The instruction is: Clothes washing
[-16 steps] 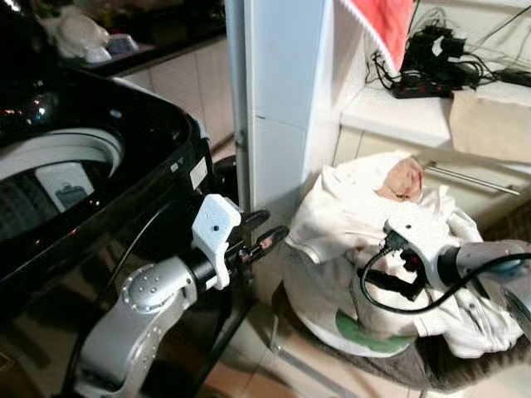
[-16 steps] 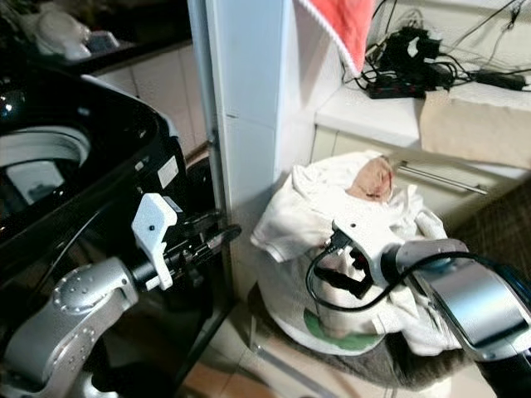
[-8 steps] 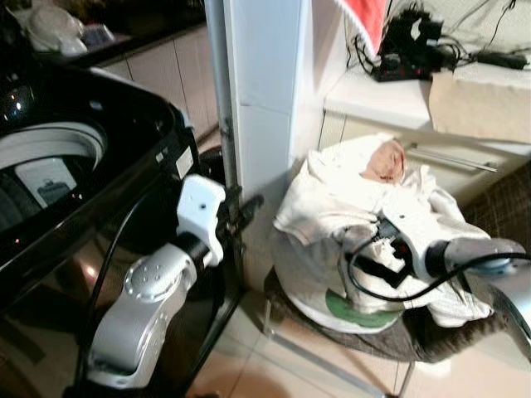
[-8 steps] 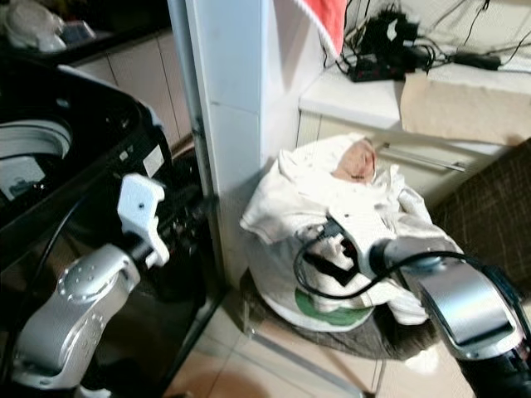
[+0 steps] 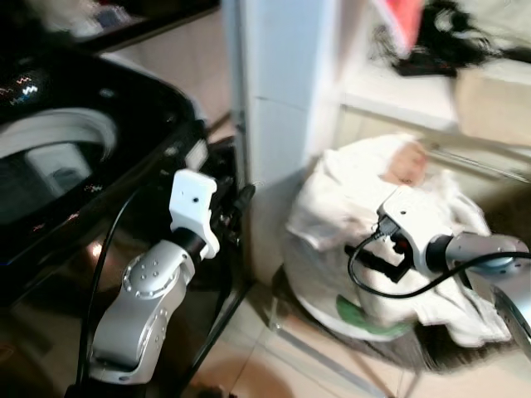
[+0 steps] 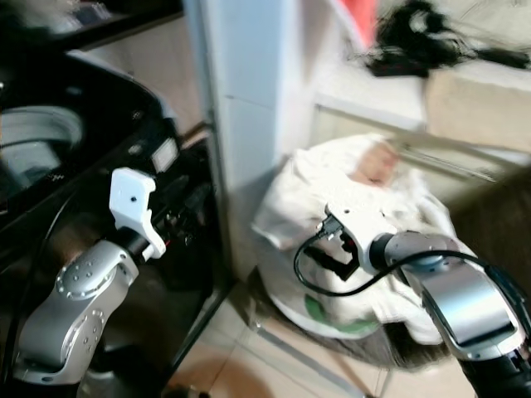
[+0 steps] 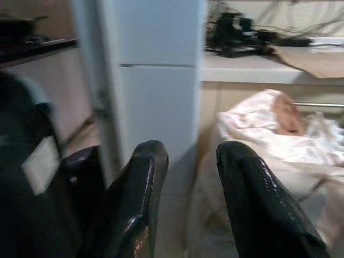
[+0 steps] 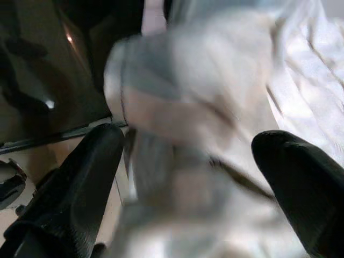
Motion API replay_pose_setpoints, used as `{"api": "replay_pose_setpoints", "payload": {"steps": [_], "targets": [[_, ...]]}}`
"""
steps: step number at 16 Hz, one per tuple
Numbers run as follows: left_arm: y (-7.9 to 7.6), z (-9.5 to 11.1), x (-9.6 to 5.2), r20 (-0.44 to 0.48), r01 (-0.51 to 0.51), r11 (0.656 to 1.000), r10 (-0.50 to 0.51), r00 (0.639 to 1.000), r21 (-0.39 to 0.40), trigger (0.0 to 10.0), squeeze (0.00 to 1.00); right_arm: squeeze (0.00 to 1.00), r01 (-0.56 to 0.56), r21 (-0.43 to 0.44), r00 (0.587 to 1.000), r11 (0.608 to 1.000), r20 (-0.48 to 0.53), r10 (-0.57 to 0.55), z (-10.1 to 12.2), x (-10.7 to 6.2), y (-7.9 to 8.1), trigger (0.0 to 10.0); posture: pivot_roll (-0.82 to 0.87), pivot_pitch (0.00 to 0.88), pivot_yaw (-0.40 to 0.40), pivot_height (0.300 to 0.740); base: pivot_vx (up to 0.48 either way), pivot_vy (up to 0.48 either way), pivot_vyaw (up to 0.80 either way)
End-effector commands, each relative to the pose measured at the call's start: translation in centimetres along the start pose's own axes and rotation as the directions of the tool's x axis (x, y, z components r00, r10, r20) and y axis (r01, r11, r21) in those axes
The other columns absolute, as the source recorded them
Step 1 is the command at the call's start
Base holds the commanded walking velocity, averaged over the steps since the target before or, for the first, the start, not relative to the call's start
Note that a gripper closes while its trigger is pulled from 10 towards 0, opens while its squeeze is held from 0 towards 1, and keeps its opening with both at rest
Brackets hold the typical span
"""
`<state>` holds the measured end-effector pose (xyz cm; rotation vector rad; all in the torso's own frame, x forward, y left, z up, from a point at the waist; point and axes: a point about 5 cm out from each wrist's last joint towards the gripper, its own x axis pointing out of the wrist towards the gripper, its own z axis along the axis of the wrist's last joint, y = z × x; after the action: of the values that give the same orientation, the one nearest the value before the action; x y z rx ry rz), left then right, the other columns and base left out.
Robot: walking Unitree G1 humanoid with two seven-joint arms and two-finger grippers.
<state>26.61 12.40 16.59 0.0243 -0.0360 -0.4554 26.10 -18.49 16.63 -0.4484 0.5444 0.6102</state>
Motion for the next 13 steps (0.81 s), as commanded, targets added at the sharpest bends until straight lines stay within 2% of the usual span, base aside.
{"api": "replay_pose_setpoints", "payload": {"steps": [1, 7, 9, 10, 12, 13], "targets": [[0.24, 0.23, 0.19, 0.004, -0.008, 1.000, 0.008, 1.000, 0.015, 10.0, 0.00, 0.00, 0.032, -0.001, 0.999, 0.999, 0.012, -0.032, 0.44, -0.22, -0.52, 10.0, -0.08, 0.007, 0.018, 0.740, 0.296, 0.000, 0.00], [0.17, 0.11, 0.28, -0.008, 0.007, 1.000, -0.007, 1.000, 0.013, 10.0, 0.00, 0.00, 0.042, 0.001, 0.999, 0.999, 0.011, -0.042, 0.31, -0.28, -0.71, 10.0, -0.08, 0.007, 0.023, 0.740, 0.307, 0.000, 0.00], [0.22, 0.14, 0.24, -0.008, 0.005, 1.000, -0.005, 1.000, 0.014, 10.0, 0.00, 0.00, 0.027, -0.046, 1.000, 0.999, -0.002, -0.027, 0.24, -0.31, -0.59, 10.0, -0.08, 0.006, 0.021, 0.740, 0.317, 0.000, 0.00], [0.22, 0.14, 0.23, -0.008, 0.005, 1.000, -0.005, 1.000, 0.015, 10.0, 0.00, 0.00, 0.024, -0.052, 1.000, 0.998, -0.005, -0.024, 0.18, -0.32, -0.52, 10.0, -0.08, 0.006, 0.020, 0.740, 0.319, 0.000, 0.80], [0.13, 0.16, 0.13, -0.002, 0.012, 1.000, -0.012, 1.000, 0.010, 10.0, 0.00, 0.00, 0.048, 0.005, 0.999, 0.999, -0.005, -0.048, 0.17, -0.26, -0.76, 10.0, -0.08, 0.005, 0.020, 0.740, 0.146, 0.000, 0.34], [-0.06, 0.04, 0.01, -0.012, 0.034, 0.999, -0.034, 0.999, 0.017, 10.0, 0.00, 0.00, 0.048, -0.012, 0.999, 0.999, -0.007, -0.048, 0.19, -0.23, -0.81, 10.0, -0.08, 0.005, 0.022, 0.740, 0.000, 0.000, 0.00]]}}
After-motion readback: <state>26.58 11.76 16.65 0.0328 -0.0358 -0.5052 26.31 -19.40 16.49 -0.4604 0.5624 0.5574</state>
